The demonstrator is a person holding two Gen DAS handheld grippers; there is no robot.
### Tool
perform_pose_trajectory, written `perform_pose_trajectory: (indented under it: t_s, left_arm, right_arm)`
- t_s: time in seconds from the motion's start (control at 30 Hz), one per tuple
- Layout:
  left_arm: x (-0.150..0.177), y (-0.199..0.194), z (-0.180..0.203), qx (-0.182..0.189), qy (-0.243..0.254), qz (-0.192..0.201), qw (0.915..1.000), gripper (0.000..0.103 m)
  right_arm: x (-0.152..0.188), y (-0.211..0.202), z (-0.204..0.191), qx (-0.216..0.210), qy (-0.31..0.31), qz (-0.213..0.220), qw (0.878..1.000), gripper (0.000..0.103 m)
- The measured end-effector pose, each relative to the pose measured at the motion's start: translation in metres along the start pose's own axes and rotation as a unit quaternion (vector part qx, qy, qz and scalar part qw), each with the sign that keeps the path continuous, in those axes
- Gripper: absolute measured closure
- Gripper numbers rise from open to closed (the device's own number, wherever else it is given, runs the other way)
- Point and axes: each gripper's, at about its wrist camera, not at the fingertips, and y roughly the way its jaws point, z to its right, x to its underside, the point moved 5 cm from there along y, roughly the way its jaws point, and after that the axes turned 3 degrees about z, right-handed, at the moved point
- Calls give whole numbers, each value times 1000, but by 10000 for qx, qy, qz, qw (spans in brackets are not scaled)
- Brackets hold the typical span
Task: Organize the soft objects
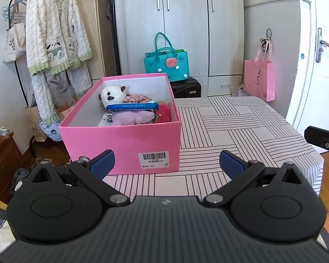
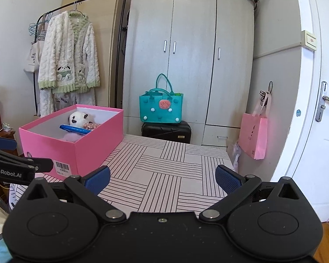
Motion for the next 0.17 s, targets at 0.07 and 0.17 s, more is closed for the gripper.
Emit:
perform_pose_trajectory:
  t_s: [0.07,0.17]
  left_arm:
    - [0,-1,0,-10,-9,16,10000,0]
    - [0,-1,-1,-31,0,42,10000,0]
  right_arm:
    - [0,1,1,2,5,-7,10000,0]
    - [1,1,0,-3,2,-13,10000,0]
